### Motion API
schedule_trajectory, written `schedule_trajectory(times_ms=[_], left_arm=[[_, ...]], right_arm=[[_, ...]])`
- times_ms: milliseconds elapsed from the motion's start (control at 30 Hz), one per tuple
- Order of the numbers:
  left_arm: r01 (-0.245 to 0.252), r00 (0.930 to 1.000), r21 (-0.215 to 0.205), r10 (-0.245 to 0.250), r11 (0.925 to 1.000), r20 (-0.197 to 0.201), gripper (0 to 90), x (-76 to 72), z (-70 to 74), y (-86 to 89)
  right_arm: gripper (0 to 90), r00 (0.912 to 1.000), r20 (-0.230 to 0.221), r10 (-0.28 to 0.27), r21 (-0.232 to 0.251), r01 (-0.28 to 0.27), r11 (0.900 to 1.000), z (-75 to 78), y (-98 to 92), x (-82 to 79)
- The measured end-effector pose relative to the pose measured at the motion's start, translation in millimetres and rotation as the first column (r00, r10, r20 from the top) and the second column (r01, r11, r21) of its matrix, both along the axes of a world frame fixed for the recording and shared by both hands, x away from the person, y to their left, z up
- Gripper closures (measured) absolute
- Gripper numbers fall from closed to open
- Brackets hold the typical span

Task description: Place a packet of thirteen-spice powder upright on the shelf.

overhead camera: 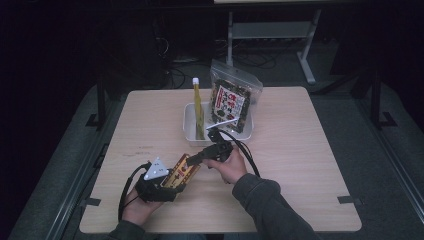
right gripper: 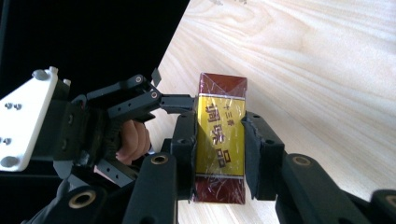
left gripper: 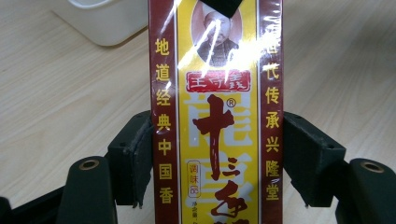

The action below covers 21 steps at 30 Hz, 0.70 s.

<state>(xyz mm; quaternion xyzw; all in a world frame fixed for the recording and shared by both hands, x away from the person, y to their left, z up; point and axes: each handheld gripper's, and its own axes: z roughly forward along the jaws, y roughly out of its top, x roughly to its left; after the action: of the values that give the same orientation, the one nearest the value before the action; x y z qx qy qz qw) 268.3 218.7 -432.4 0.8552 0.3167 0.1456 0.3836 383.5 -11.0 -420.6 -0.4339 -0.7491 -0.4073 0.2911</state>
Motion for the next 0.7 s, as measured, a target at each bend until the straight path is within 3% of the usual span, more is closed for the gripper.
schedule_trajectory(times_ms=[367,700], left_arm=[[-0.040,0.9992,-0.032,0.040,0.9987,0.000,24.4,0.0,2.0,9.4],[-0.104,0.9945,-0.074,0.104,0.9918,-0.003,23.8,2.6,3.4,25.2]], right_arm=[[68.2,0.9935,0.110,-0.027,-0.104,0.039,0.994,29.8,10.9,0.0],[68.2,0.9758,0.202,-0.083,-0.192,0.123,0.974,53.6,12.0,3.0]])
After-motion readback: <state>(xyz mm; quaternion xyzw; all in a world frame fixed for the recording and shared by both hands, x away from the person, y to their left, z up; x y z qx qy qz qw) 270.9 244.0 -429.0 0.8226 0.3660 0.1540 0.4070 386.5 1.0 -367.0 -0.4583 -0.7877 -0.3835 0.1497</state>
